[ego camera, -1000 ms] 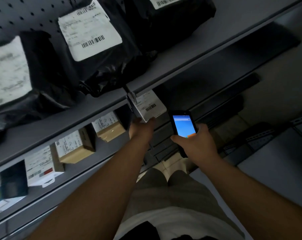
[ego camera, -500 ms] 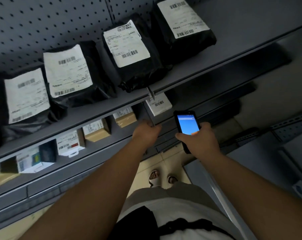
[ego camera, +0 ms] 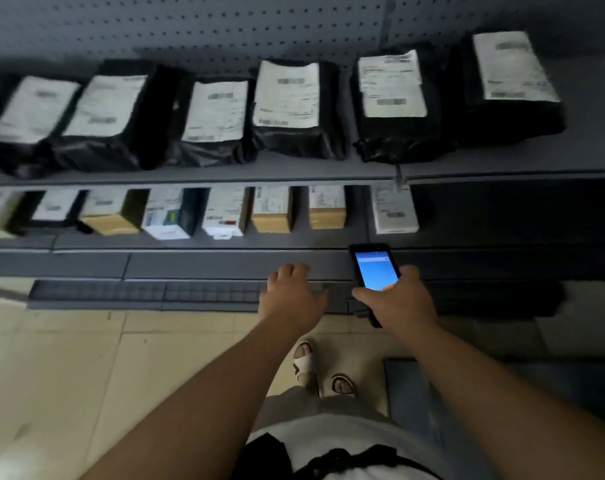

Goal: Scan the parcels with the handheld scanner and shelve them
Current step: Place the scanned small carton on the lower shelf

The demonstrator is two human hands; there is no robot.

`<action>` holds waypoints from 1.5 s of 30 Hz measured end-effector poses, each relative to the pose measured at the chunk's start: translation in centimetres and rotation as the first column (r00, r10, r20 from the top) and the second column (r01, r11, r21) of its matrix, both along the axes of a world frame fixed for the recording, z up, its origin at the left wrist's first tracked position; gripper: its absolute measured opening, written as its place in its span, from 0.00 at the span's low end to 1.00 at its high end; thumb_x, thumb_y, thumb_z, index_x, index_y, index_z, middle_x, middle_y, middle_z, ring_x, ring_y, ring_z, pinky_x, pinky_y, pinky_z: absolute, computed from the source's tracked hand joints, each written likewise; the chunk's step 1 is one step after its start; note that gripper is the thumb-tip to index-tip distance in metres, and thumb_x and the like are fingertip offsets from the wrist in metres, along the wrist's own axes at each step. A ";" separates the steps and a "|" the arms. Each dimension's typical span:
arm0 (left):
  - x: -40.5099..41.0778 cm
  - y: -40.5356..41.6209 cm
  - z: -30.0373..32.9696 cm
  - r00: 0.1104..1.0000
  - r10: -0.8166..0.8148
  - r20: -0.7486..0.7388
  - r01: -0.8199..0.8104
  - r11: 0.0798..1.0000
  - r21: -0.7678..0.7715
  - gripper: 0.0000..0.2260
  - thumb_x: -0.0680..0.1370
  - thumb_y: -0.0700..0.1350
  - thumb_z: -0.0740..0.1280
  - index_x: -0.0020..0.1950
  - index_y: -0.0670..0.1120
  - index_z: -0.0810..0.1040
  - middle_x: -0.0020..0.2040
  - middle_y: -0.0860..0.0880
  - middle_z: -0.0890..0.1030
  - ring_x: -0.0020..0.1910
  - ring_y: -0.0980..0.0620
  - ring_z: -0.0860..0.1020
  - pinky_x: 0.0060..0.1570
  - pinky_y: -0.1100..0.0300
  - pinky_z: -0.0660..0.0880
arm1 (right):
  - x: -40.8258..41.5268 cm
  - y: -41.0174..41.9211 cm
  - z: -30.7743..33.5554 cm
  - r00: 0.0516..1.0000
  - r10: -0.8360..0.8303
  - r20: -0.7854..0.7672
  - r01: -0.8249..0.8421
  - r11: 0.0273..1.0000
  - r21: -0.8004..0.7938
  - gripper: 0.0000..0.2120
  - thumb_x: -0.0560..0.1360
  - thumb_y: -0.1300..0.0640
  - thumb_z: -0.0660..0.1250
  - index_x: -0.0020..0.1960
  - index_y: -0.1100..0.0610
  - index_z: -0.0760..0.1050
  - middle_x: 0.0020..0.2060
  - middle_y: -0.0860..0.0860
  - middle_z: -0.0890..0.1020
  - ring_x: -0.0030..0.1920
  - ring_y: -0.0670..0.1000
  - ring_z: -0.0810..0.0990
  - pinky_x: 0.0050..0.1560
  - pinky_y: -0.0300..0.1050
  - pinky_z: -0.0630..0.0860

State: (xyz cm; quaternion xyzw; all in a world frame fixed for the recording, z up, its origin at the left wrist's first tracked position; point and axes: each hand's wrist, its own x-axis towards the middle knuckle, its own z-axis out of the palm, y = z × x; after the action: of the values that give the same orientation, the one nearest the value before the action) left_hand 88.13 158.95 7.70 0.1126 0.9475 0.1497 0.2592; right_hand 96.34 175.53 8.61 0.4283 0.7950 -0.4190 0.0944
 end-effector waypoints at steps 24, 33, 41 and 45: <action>3.6 -51.1 2.5 0.537 0.841 -0.071 -0.843 0.538 0.005 0.31 0.82 0.63 0.63 0.81 0.51 0.63 0.75 0.46 0.69 0.74 0.42 0.69 0.69 0.47 0.72 | -14.1 -50.9 4.7 0.537 0.836 -0.114 -0.840 0.542 0.016 0.32 0.67 0.41 0.78 0.58 0.47 0.60 0.47 0.47 0.77 0.45 0.50 0.78 0.48 0.51 0.79; 1.9 -62.8 0.1 0.273 0.962 0.015 -0.961 0.274 -0.044 0.31 0.81 0.62 0.63 0.81 0.51 0.64 0.76 0.47 0.69 0.74 0.42 0.70 0.69 0.49 0.72 | -20.8 -66.4 2.3 0.208 0.975 -0.078 -0.971 0.215 0.108 0.35 0.69 0.42 0.79 0.67 0.52 0.65 0.47 0.45 0.76 0.40 0.42 0.73 0.34 0.42 0.67; -4.8 -72.2 1.3 0.051 0.999 -0.005 -0.996 0.051 -0.067 0.31 0.81 0.62 0.63 0.81 0.50 0.64 0.76 0.47 0.69 0.74 0.43 0.69 0.70 0.50 0.69 | -30.9 -79.2 2.9 -0.021 0.998 -0.067 -0.994 -0.013 0.113 0.39 0.68 0.42 0.78 0.69 0.55 0.64 0.51 0.48 0.75 0.50 0.52 0.77 0.52 0.53 0.80; -6.7 -76.9 1.8 -0.040 0.999 0.008 -0.997 -0.040 -0.062 0.32 0.81 0.61 0.63 0.82 0.50 0.63 0.77 0.47 0.69 0.75 0.43 0.68 0.72 0.50 0.68 | -34.2 -85.6 3.4 -0.102 0.994 -0.035 -0.989 -0.098 0.115 0.39 0.67 0.41 0.77 0.69 0.55 0.64 0.52 0.49 0.76 0.50 0.52 0.77 0.51 0.53 0.80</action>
State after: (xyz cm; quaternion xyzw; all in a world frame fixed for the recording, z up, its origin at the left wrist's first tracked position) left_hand 81.45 82.09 9.49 -0.6135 0.7335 0.2760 0.0975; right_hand 62.18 89.96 11.97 -0.3222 0.8652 -0.2137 0.3192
